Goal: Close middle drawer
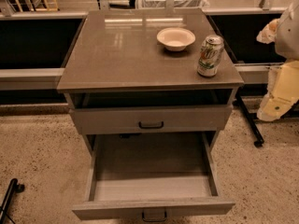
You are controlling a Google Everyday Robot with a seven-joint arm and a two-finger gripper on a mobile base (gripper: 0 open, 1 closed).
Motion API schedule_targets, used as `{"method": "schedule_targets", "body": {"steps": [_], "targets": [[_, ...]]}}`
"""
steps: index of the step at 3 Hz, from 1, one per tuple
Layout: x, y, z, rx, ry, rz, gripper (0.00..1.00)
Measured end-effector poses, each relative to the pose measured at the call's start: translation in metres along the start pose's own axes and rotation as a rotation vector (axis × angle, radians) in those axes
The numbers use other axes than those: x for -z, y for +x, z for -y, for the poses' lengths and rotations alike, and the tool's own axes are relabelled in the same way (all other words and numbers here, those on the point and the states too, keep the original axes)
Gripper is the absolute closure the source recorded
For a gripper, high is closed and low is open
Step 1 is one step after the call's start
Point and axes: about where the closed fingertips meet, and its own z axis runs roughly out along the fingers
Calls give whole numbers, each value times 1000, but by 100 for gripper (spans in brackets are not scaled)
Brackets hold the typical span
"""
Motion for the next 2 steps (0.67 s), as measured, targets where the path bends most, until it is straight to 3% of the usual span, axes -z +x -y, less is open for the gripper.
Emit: {"method": "schedule_targets", "body": {"steps": [1,2], "targets": [[-5,0,0,3,-6,3,0],[-29,0,0,17,-42,21,0]]}}
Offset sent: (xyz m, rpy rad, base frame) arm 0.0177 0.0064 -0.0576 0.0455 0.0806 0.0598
